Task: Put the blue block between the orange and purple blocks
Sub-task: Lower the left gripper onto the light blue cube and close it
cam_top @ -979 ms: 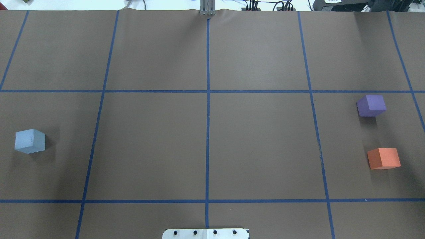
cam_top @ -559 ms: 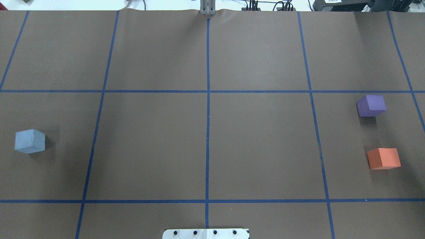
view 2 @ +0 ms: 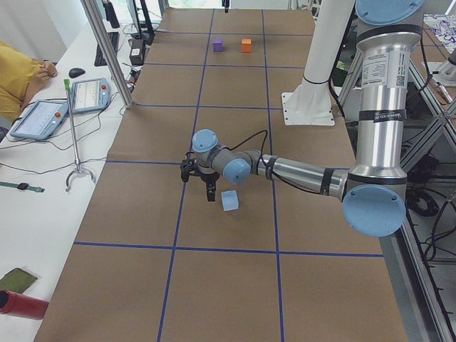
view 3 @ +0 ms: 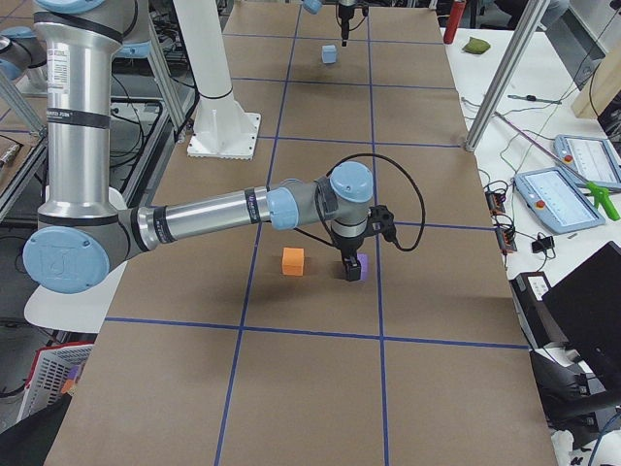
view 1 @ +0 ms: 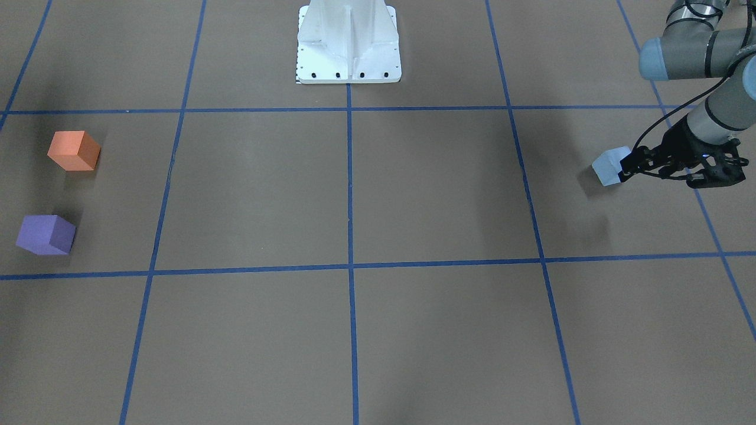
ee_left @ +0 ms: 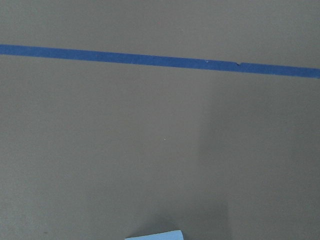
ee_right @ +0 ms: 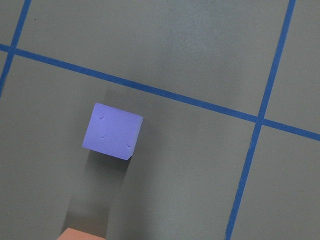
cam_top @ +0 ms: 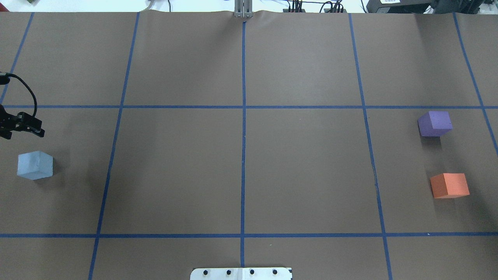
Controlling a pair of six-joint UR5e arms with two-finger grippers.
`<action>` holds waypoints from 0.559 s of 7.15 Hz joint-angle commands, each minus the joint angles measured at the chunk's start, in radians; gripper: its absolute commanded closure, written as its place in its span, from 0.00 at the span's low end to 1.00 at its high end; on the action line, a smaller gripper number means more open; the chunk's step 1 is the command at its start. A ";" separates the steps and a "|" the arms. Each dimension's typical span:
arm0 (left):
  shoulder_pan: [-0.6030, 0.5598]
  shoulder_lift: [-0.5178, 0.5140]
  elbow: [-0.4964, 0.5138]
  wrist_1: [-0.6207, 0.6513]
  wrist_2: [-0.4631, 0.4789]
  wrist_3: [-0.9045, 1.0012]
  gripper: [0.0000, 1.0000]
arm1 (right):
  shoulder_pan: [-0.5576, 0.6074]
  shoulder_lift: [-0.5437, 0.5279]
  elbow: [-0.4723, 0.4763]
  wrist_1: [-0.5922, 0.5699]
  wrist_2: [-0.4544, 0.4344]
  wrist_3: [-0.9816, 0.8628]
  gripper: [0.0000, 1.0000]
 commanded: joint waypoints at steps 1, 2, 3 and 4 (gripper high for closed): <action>0.011 0.011 -0.009 -0.002 0.009 0.014 0.00 | 0.000 0.000 0.006 0.001 0.046 0.004 0.00; 0.019 0.030 -0.008 -0.003 0.009 0.012 0.00 | 0.000 0.000 0.009 0.001 0.058 0.006 0.00; 0.042 0.031 -0.008 -0.003 0.009 -0.006 0.00 | 0.000 0.000 0.016 0.001 0.060 0.006 0.00; 0.072 0.035 0.009 0.000 0.009 -0.012 0.00 | -0.002 0.000 0.022 0.001 0.060 0.011 0.00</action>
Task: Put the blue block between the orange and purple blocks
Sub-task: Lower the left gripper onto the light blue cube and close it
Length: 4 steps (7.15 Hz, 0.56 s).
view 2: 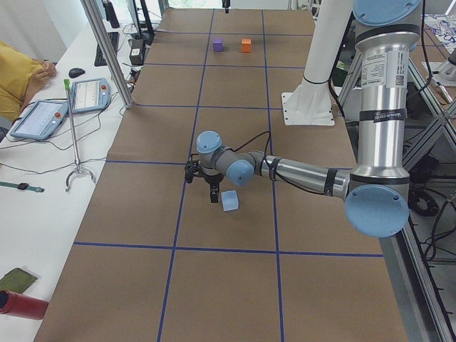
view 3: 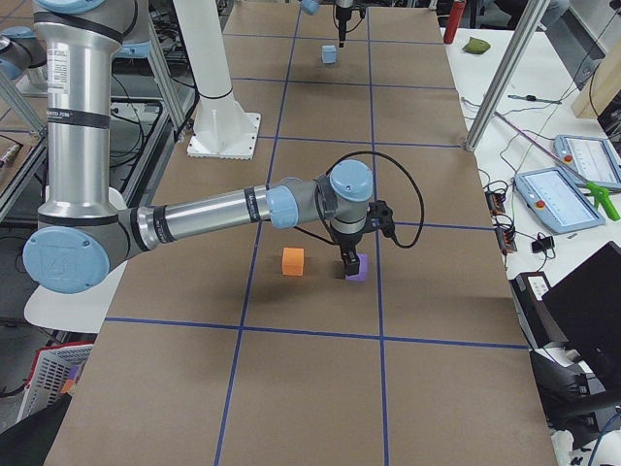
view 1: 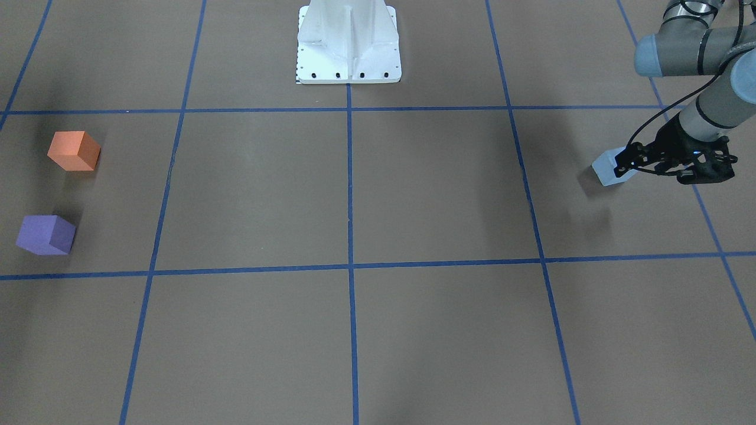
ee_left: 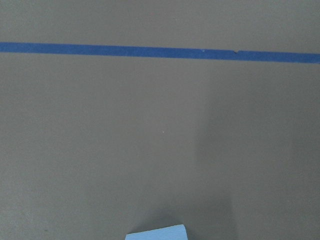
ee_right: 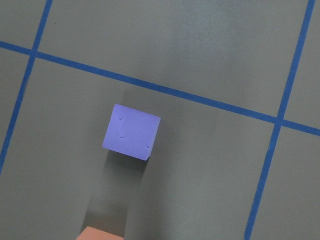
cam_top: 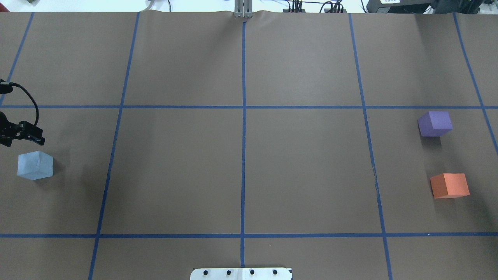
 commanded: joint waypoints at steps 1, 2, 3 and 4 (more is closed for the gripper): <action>0.036 0.009 0.006 -0.001 -0.004 -0.072 0.00 | -0.001 0.000 0.007 0.000 0.003 0.004 0.00; 0.075 0.037 0.004 -0.002 0.006 -0.096 0.00 | -0.001 0.000 0.009 0.000 0.005 0.004 0.00; 0.079 0.057 -0.004 -0.024 0.009 -0.103 0.00 | -0.001 0.000 0.009 0.000 0.005 0.004 0.00; 0.083 0.057 0.007 -0.024 0.008 -0.106 0.00 | -0.001 0.000 0.009 0.000 0.011 0.004 0.00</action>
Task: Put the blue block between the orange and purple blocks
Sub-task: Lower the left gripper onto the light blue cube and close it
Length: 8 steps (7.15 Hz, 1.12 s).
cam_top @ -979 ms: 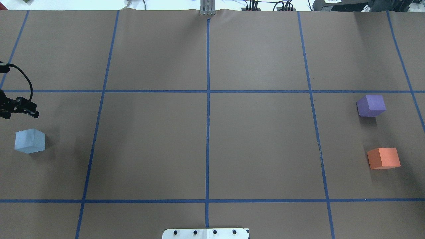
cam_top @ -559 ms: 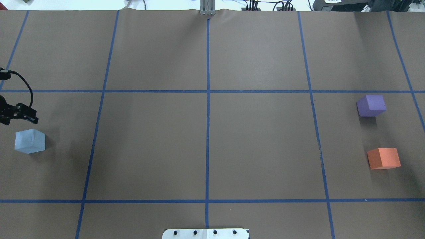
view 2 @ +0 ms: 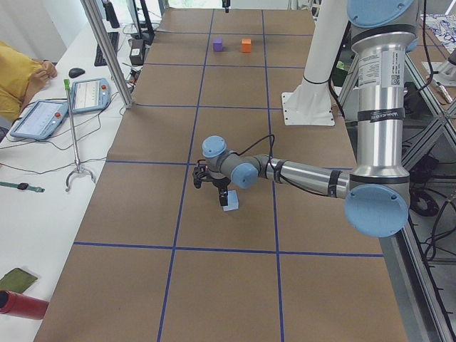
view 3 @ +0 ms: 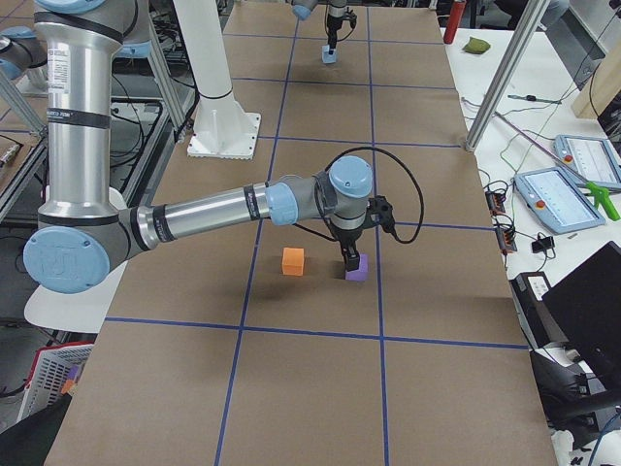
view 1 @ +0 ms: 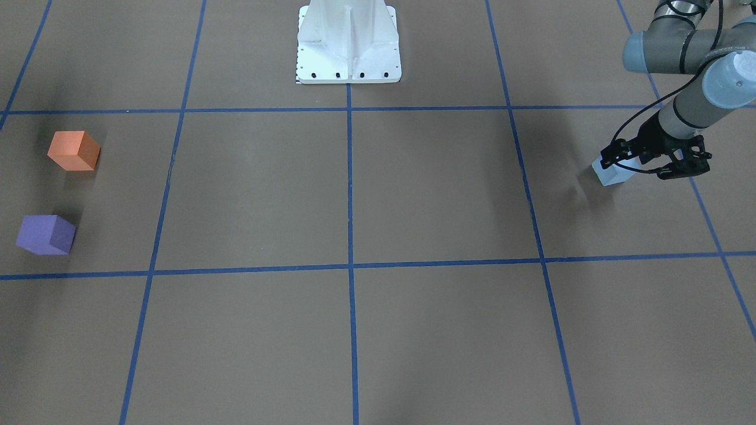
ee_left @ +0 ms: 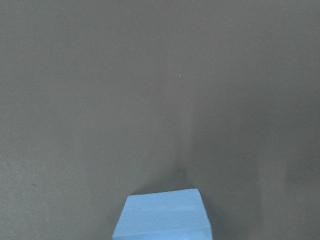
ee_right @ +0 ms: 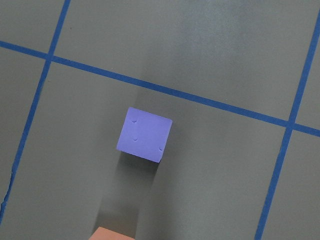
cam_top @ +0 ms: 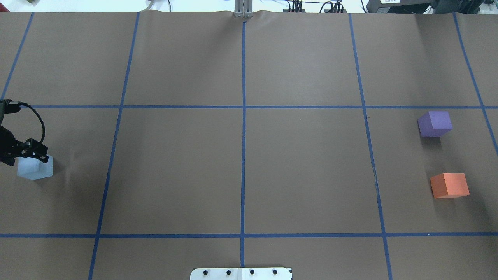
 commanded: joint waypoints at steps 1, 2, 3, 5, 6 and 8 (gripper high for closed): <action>0.016 0.008 0.005 -0.009 0.001 -0.036 0.00 | -0.002 0.000 0.000 0.000 0.008 0.000 0.00; 0.064 -0.001 0.008 -0.009 0.010 -0.089 0.00 | -0.003 0.000 0.000 0.000 0.010 0.000 0.00; 0.080 -0.005 0.007 -0.010 0.027 -0.103 0.00 | -0.003 0.000 0.000 0.000 0.010 0.000 0.00; 0.080 -0.005 0.013 -0.012 0.030 -0.094 0.01 | -0.003 0.000 0.000 0.000 0.010 0.000 0.00; 0.080 -0.007 0.014 -0.009 0.030 -0.091 0.02 | -0.005 0.000 0.000 0.000 0.014 0.000 0.00; 0.080 -0.010 0.036 -0.010 0.030 -0.089 0.05 | -0.005 0.000 0.000 0.000 0.023 0.000 0.00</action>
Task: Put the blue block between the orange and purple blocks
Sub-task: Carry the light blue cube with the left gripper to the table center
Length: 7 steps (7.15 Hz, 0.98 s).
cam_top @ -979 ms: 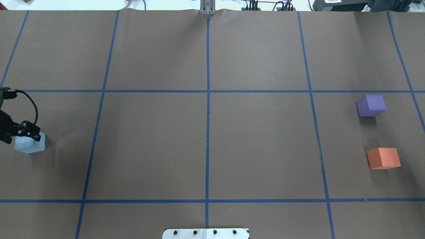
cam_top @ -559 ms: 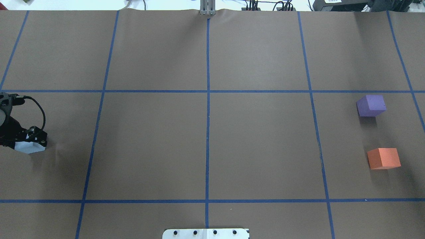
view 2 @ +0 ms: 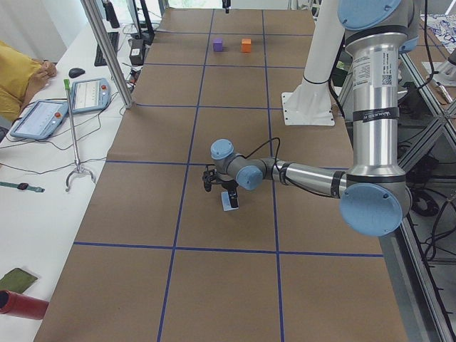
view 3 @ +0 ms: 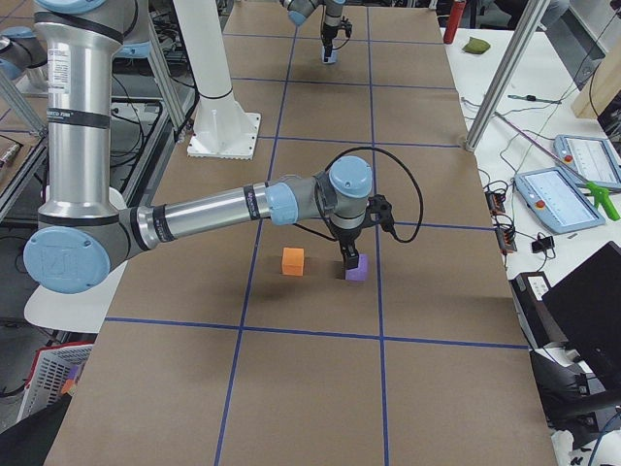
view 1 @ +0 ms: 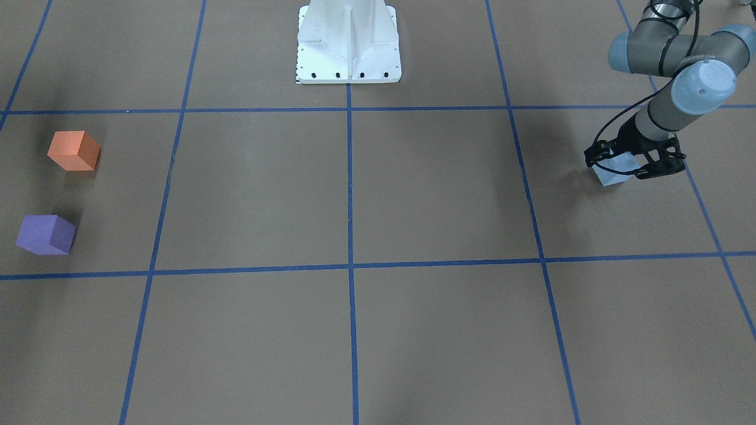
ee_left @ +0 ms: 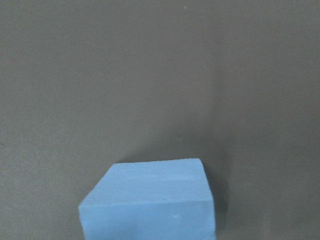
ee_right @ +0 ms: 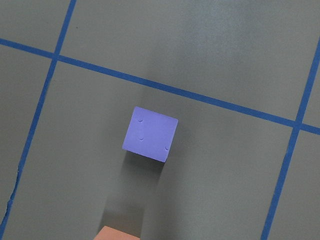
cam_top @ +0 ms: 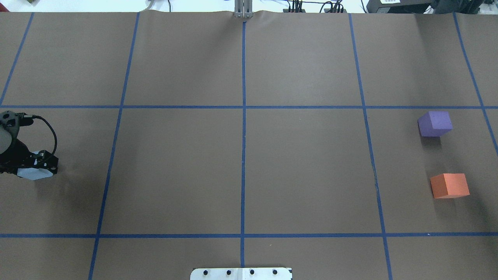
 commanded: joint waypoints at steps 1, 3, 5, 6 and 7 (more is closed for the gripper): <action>0.000 -0.001 0.010 0.001 -0.001 0.003 0.08 | 0.000 0.000 0.000 0.000 0.005 0.000 0.00; -0.010 -0.029 0.001 0.007 -0.001 0.001 0.98 | 0.000 0.000 0.012 0.000 0.015 0.002 0.00; -0.027 -0.119 -0.029 0.009 -0.004 0.000 1.00 | 0.000 0.000 0.012 0.000 0.015 0.008 0.00; -0.023 -0.168 -0.036 0.009 -0.006 0.000 1.00 | 0.000 0.000 0.012 -0.001 0.015 0.008 0.00; 0.005 -0.264 -0.039 0.014 -0.004 0.000 1.00 | 0.000 0.000 0.012 -0.001 0.015 0.008 0.00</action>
